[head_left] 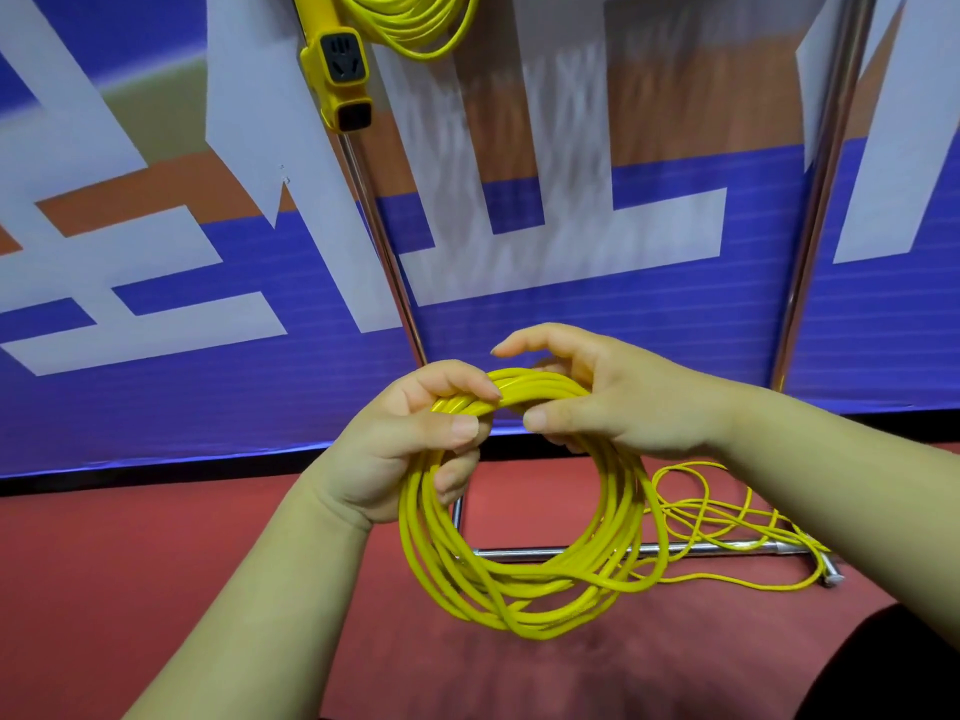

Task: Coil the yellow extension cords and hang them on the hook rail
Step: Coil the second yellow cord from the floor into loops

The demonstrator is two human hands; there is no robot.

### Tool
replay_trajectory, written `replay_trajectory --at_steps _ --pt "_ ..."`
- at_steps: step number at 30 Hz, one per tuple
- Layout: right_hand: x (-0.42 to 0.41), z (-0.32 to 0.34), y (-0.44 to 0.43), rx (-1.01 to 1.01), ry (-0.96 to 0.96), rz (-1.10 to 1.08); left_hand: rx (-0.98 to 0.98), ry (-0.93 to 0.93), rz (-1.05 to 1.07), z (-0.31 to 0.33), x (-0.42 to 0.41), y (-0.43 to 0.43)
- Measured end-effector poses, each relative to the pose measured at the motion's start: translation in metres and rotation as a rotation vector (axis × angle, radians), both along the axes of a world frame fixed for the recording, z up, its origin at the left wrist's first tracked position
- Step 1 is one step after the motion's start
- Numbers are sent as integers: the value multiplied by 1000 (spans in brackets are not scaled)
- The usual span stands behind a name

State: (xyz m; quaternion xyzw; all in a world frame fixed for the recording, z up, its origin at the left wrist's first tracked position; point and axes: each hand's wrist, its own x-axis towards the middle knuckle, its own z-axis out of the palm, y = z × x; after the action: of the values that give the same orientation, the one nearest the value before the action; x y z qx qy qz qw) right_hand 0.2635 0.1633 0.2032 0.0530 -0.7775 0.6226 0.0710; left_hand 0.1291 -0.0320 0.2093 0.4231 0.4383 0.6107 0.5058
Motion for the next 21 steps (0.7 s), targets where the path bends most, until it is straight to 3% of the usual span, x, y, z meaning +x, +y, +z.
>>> replay_trajectory --at_steps 7,21 --pt "7 -1 19 -246 68 -107 5 89 39 -4 -11 -3" --pt "-1 -16 24 -363 24 -160 -27 11 25 -1 -11 2"
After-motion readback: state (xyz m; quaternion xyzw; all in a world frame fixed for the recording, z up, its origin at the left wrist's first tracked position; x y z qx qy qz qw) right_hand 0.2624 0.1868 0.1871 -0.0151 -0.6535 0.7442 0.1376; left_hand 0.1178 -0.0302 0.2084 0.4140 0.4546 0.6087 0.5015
